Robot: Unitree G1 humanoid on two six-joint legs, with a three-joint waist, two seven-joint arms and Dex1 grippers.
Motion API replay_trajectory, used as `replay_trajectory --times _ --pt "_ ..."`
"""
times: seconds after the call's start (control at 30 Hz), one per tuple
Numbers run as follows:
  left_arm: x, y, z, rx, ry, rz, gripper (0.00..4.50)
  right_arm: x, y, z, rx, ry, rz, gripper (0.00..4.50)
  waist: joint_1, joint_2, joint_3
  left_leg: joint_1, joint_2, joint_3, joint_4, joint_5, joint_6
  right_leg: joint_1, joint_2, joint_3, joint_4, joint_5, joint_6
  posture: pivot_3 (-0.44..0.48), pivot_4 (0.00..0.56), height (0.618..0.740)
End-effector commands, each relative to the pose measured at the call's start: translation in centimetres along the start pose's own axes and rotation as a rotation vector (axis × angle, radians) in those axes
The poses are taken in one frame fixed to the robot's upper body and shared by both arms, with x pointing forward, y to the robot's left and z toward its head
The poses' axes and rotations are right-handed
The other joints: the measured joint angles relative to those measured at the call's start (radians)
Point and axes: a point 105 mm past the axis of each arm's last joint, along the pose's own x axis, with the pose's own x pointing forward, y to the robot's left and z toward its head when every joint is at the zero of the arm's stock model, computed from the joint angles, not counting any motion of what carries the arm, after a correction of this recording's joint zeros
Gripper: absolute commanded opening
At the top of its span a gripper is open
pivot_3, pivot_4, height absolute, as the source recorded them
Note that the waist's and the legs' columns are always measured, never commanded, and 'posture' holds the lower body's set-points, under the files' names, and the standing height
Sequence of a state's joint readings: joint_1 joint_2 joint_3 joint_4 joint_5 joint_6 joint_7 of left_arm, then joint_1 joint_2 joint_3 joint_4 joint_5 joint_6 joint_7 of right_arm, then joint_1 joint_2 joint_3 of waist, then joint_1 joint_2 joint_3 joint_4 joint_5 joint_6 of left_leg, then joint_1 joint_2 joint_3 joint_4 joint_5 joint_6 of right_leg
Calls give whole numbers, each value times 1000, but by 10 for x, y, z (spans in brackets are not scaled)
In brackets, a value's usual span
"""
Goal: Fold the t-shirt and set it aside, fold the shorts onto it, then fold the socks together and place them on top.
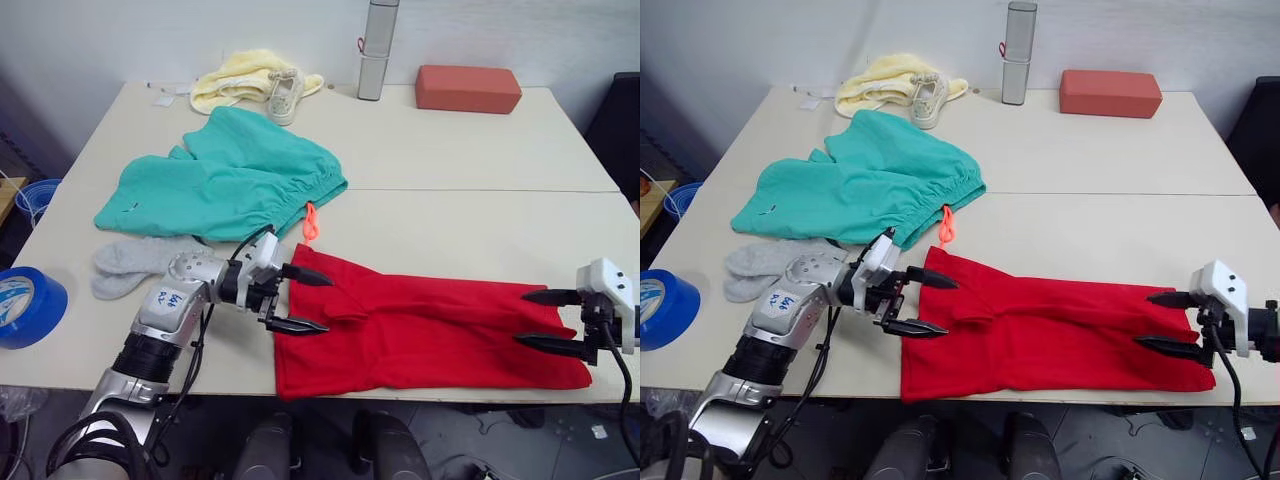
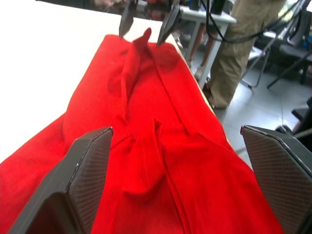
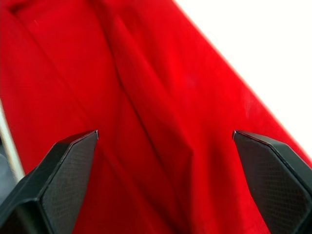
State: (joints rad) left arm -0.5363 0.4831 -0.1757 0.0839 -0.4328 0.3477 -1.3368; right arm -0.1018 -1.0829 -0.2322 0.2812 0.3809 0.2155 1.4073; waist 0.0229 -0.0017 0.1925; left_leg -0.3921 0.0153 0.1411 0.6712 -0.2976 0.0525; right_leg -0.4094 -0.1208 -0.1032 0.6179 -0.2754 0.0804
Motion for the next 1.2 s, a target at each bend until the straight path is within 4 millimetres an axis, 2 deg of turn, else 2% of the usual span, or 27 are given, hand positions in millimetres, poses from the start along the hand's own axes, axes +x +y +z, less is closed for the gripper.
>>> replay_trajectory --times 0.03,0.4,0.43,0.57,0.73,0.9,1.0,1.1,1.2 --pt "1 -1 11 39 -66 9 4429 -2 -5 4 -36 1 0 3925 -1 0 0 0 0 0 0 0 0 0 0 0 0 0 0 0 150 740" --pt "5 -2 -4 21 -86 28 4429 -9 3 -5 -202 23 53 129 -1 0 0 1 0 0 0 0 0 0 1 0 0 0 0 0 150 740" --pt "5 -2 -5 22 -81 25 4429 -10 4 -6 -217 23 54 26 -1 0 0 1 0 0 0 0 0 0 1 0 0 0 0 0 150 740" --pt "4 -4 -11 22 -58 25 4429 -12 12 -6 -348 -6 56 26 -2 0 0 1 0 0 0 0 -1 0 1 1 0 0 0 0 150 740" --pt "2 -7 -15 14 -49 31 4429 -13 20 -21 -449 10 62 26 -2 0 0 1 0 0 -1 0 -1 1 1 1 0 0 0 0 150 740" --pt "-7 -11 -21 -1 -26 45 4429 -11 20 -25 -374 -52 21 26 -3 0 0 2 1 1 -1 0 -1 0 1 1 0 0 0 0 150 740" --pt "-13 -11 -24 -45 -13 67 4429 -11 19 -24 -346 -71 2 573 -4 0 0 2 1 0 -1 0 -1 0 0 1 0 0 0 0 150 740" --pt "-18 -9 -25 -49 0 109 4500 -13 19 -19 -297 -105 -12 1545 -3 0 0 2 1 0 -1 -1 -2 0 0 1 0 0 0 0 150 740" --pt "-25 -6 -17 -25 -35 161 4500 -21 24 -8 -200 -136 -5 2589 -1 0 0 2 1 -1 -3 -1 -2 0 -1 1 -1 0 -1 0 150 740"
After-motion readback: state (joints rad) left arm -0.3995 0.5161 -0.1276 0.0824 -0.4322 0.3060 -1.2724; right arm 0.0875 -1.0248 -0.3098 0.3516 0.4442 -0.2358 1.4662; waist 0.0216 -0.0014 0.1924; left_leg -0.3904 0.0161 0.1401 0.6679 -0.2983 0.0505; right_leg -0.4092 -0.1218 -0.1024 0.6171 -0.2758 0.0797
